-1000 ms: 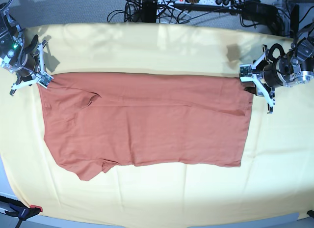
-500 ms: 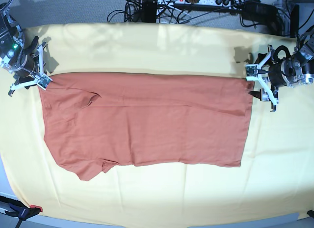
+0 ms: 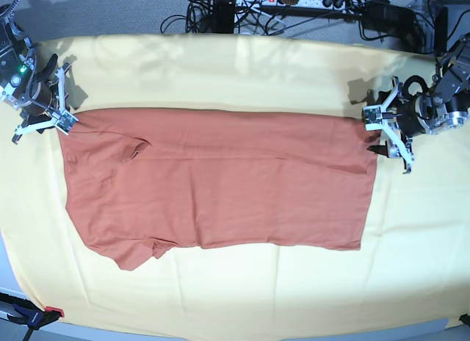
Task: Fold the T-shirt properly
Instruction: 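Pull the shirt further toward the robot base with both grippers, release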
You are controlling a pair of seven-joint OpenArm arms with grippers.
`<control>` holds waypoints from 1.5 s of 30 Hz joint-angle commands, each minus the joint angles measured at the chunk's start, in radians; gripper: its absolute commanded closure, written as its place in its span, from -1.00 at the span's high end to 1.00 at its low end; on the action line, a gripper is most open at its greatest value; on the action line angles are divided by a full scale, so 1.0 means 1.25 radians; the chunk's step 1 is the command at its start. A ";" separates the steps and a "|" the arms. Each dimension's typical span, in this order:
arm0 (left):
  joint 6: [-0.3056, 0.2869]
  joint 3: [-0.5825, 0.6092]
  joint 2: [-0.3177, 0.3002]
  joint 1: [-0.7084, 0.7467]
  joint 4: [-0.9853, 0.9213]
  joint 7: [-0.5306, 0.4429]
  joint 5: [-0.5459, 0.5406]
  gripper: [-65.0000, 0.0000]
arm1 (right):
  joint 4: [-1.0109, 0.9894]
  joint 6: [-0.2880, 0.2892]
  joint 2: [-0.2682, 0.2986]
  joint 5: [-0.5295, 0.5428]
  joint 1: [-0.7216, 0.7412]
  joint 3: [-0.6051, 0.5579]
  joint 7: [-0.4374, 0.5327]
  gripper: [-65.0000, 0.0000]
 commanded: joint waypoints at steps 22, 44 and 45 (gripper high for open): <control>0.002 -0.005 -0.129 -0.035 0.109 0.010 -0.073 -1.00 | 0.005 0.029 0.054 -0.004 0.006 0.007 -0.107 -1.00; -0.136 -0.005 -0.263 -0.028 0.189 0.010 -0.280 -1.00 | 0.070 0.213 0.152 0.351 0.006 0.007 -0.424 -1.00; -0.136 -0.005 -0.270 -0.027 0.189 0.011 -0.301 -1.00 | 0.070 0.217 0.152 0.356 0.006 0.007 -0.433 -1.00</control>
